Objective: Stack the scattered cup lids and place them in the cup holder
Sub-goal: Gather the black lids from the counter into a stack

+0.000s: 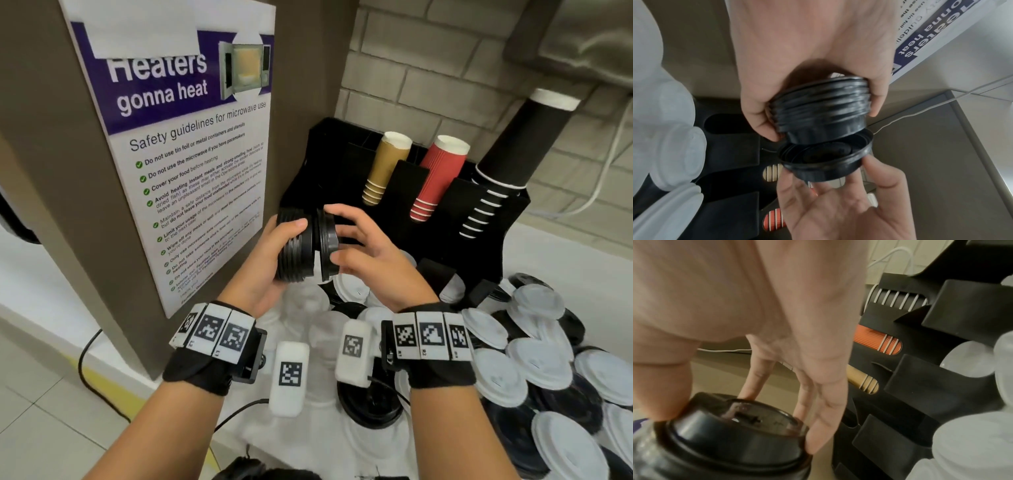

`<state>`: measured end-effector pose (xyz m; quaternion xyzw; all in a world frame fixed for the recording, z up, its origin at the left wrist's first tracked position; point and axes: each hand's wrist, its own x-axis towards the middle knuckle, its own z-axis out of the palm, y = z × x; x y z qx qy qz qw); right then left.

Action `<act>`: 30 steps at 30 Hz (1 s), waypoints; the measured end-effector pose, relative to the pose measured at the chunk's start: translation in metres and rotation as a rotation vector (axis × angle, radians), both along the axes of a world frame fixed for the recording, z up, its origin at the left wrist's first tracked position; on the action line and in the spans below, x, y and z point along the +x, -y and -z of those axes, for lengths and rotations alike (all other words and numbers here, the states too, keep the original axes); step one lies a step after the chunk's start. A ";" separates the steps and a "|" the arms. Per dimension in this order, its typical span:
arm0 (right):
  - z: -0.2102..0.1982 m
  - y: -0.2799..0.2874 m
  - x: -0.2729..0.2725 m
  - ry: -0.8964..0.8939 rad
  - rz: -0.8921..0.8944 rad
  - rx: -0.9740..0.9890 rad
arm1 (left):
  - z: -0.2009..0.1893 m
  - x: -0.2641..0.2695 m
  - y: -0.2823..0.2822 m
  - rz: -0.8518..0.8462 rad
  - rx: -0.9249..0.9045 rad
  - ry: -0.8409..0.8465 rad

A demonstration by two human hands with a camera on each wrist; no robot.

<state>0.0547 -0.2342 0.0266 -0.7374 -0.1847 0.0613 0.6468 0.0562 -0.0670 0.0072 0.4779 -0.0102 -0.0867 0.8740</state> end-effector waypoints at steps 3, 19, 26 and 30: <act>-0.002 0.002 -0.005 0.069 -0.001 -0.046 | 0.000 -0.003 0.003 0.045 0.017 0.014; -0.004 -0.006 -0.017 0.097 0.009 -0.098 | 0.008 -0.009 0.006 0.083 -0.007 0.039; -0.005 -0.006 -0.016 0.078 0.002 -0.094 | 0.007 -0.010 0.006 0.098 0.033 0.110; -0.008 -0.004 -0.014 0.057 -0.018 -0.091 | 0.009 -0.008 0.005 0.120 -0.036 0.108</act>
